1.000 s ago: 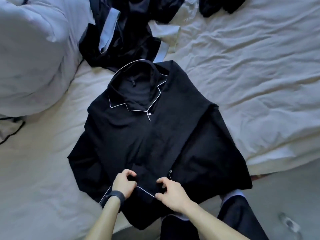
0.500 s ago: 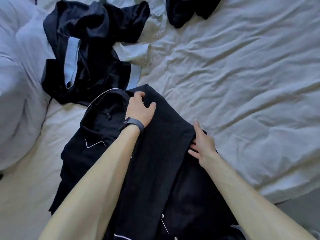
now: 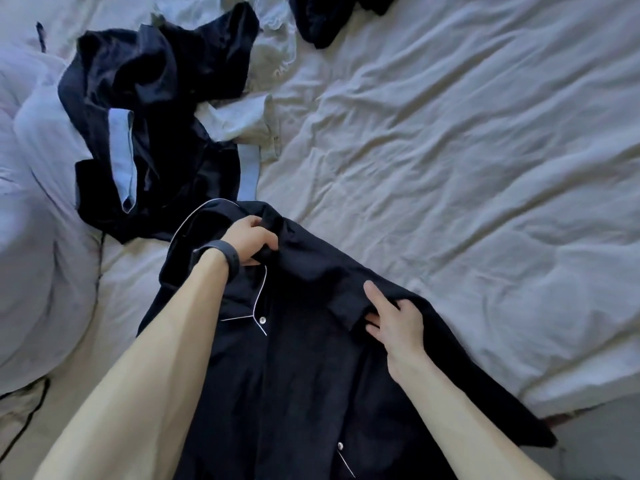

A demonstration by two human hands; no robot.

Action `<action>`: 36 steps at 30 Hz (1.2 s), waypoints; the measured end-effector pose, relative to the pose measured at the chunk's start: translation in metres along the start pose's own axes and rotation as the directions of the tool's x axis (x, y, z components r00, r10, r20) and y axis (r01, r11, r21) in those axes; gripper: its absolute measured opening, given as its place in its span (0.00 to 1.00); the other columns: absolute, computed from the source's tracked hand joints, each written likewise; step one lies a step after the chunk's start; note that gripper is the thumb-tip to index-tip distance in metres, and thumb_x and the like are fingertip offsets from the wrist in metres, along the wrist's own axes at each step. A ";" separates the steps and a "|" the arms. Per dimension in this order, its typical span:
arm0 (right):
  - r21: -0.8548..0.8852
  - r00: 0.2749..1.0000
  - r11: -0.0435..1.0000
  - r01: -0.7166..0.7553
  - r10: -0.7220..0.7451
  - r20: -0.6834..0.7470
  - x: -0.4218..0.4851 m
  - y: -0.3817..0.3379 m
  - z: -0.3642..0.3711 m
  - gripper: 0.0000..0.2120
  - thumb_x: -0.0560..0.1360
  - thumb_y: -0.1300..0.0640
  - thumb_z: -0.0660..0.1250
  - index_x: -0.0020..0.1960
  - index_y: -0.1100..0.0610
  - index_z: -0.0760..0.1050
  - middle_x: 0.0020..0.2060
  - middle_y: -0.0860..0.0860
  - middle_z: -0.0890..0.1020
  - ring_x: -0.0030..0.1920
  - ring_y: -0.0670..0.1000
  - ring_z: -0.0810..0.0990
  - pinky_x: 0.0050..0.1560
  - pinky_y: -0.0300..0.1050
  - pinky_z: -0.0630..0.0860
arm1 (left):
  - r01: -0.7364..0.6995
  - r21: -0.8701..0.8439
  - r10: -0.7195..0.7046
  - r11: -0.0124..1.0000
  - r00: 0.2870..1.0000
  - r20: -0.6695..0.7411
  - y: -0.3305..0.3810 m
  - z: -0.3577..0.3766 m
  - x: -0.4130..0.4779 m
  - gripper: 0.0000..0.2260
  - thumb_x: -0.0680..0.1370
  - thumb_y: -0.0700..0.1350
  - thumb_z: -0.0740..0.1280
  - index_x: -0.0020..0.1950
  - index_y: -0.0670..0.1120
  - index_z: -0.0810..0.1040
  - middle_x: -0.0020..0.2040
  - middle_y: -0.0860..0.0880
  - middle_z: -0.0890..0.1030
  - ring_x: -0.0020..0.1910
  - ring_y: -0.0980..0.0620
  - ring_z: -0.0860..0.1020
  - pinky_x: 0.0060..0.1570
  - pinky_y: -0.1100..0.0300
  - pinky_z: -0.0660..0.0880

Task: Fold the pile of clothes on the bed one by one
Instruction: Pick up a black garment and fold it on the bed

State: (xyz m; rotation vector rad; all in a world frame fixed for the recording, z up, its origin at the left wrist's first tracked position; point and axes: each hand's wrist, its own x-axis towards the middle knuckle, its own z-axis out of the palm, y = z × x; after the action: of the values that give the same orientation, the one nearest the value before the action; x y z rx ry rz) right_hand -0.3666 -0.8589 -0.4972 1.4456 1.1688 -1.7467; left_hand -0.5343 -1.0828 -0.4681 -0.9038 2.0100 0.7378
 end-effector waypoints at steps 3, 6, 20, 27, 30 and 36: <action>0.052 1.000 0.999 0.004 -0.004 -0.005 0.007 -0.011 0.002 0.14 0.73 0.51 0.78 0.51 0.60 0.82 0.47 0.53 0.87 0.48 0.53 0.87 0.50 0.49 0.84 | -0.005 -0.030 0.006 1.000 0.999 0.032 0.014 0.005 -0.001 0.09 0.74 0.52 0.73 0.52 0.51 0.80 0.50 0.50 0.81 0.51 0.50 0.79 0.47 0.51 0.80; 0.142 1.000 0.990 0.007 -0.008 0.006 0.009 -0.019 0.002 0.08 0.76 0.58 0.75 0.50 0.62 0.81 0.48 0.55 0.87 0.48 0.52 0.87 0.47 0.45 0.82 | -0.114 -0.077 0.110 0.991 0.993 -0.051 0.022 0.004 0.006 0.09 0.77 0.55 0.72 0.48 0.51 0.82 0.48 0.50 0.84 0.51 0.48 0.82 0.51 0.51 0.81; 0.017 0.956 0.963 0.267 -0.263 -0.130 0.017 -0.014 0.009 0.19 0.70 0.42 0.79 0.51 0.54 0.80 0.45 0.46 0.87 0.50 0.48 0.86 0.56 0.49 0.81 | -0.341 -0.105 0.301 0.934 0.911 -0.282 0.040 0.029 0.023 0.17 0.78 0.53 0.70 0.63 0.49 0.75 0.52 0.54 0.78 0.50 0.55 0.77 0.52 0.61 0.71; -0.410 0.952 0.872 0.268 -0.305 -0.026 -0.017 0.038 0.004 0.23 0.69 0.43 0.78 0.59 0.49 0.73 0.52 0.44 0.84 0.53 0.47 0.83 0.60 0.50 0.79 | -0.557 -0.125 0.396 0.821 0.713 -0.578 -0.099 0.058 -0.070 0.07 0.76 0.42 0.70 0.53 0.51 0.78 0.45 0.51 0.81 0.41 0.59 0.78 0.45 0.72 0.71; -0.551 0.962 0.798 0.244 -0.273 0.032 -0.032 0.080 -0.004 0.19 0.69 0.43 0.77 0.53 0.48 0.74 0.46 0.43 0.86 0.49 0.50 0.84 0.57 0.55 0.80 | -0.371 -0.183 0.215 0.910 0.802 -0.557 -0.204 0.091 -0.111 0.09 0.77 0.44 0.71 0.55 0.53 0.77 0.49 0.54 0.78 0.46 0.59 0.78 0.51 0.65 0.74; -0.671 0.972 0.704 0.232 -0.196 0.131 -0.062 0.185 -0.015 0.17 0.68 0.45 0.78 0.48 0.53 0.77 0.39 0.44 0.87 0.46 0.49 0.86 0.55 0.59 0.81 | 0.097 -0.126 -0.124 0.987 0.965 -0.229 -0.359 0.132 -0.165 0.20 0.75 0.59 0.70 0.63 0.52 0.73 0.55 0.53 0.76 0.57 0.50 0.75 0.56 0.54 0.73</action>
State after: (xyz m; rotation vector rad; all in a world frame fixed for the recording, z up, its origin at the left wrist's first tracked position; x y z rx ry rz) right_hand -0.1862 -0.9338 -0.4853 0.8250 1.7701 -1.2401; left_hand -0.1215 -1.1360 -0.4616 -1.2105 2.1191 0.7157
